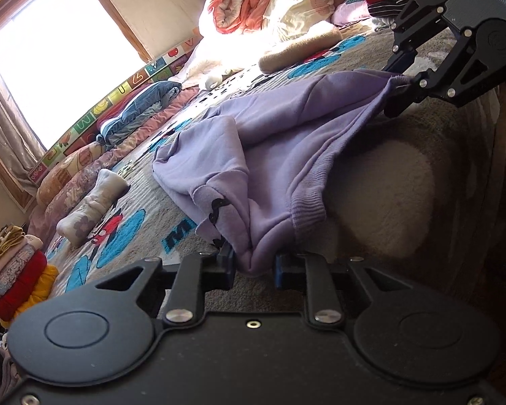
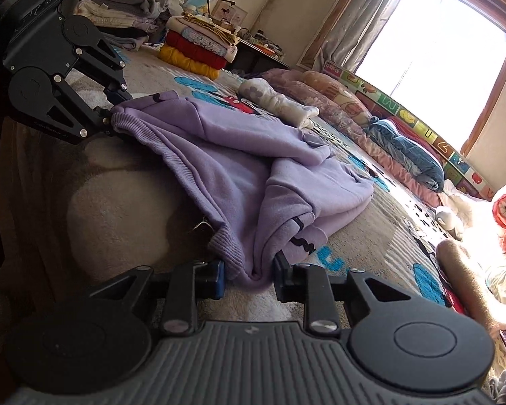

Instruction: Fold clothes

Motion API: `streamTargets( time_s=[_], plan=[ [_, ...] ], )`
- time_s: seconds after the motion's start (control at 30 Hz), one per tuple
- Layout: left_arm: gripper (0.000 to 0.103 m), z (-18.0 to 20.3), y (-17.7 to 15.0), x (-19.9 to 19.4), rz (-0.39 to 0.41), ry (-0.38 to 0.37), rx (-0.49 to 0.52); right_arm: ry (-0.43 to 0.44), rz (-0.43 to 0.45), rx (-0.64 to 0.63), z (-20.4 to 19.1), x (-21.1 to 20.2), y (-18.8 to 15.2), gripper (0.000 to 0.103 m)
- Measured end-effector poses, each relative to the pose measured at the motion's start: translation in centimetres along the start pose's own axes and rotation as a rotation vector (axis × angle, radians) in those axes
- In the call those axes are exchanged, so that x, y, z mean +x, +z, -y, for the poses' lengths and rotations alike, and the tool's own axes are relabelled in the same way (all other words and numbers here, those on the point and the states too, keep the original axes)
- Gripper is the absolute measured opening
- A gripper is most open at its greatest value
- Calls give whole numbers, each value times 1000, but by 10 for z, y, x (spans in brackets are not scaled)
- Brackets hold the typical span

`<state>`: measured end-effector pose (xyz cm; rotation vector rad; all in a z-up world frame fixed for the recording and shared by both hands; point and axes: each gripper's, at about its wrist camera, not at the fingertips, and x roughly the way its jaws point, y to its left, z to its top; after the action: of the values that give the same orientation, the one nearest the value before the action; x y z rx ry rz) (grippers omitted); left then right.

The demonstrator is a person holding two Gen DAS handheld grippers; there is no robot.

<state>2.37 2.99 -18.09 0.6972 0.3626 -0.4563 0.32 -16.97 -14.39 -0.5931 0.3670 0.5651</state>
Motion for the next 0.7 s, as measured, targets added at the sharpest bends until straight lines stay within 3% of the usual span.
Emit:
streamTargets(
  time_s=[0.1, 0.33, 0.5, 0.7],
  plan=[
    [19, -3, 4, -22, 29, -32, -14, 24, 21, 14, -3, -25, 2, 28],
    [19, -33, 22, -49, 149, -65, -185, 6, 132, 114, 12, -68, 15, 28],
    [19, -64, 29, -41, 208, -88, -389, -8, 221, 224, 35, -73, 21, 28],
    [19, -99, 47, -19, 258, -127, -556, -24, 315, 366, 67, -57, 29, 28]
  ],
)
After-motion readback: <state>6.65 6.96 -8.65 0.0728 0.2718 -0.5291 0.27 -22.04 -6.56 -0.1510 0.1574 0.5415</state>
